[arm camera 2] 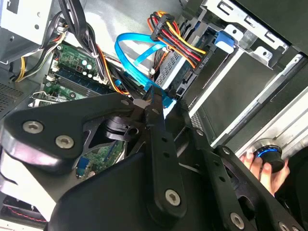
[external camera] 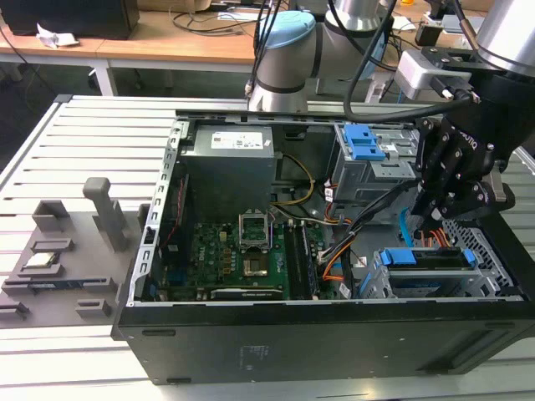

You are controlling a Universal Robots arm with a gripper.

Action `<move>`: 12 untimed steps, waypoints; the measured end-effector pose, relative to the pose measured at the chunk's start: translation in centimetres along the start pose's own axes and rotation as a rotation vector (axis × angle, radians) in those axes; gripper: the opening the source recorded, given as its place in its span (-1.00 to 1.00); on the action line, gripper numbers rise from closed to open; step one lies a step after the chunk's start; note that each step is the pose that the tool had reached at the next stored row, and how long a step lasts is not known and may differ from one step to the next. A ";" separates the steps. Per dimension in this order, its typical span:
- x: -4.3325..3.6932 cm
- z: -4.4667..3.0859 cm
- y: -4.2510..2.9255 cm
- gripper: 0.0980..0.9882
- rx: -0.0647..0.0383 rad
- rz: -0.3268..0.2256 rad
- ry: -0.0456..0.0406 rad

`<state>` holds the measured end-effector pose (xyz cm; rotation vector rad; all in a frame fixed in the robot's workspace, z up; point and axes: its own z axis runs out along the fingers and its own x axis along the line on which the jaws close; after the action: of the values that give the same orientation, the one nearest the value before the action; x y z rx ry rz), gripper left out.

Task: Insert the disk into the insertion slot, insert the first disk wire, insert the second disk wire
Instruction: 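Insert the second disk wire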

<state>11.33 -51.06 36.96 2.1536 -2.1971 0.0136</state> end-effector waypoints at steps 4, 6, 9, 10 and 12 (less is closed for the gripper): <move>0.00 0.00 0.00 -0.58 0.000 0.000 0.0010; 0.00 0.00 0.00 -0.86 0.000 0.000 0.0014; -0.01 0.00 0.00 -0.86 0.000 0.000 0.0022; 0.00 0.00 0.00 -0.86 0.000 0.000 0.0024; 0.00 0.00 0.00 -0.86 0.000 0.000 0.0028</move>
<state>11.33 -51.05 36.96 2.1522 -2.1958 0.0167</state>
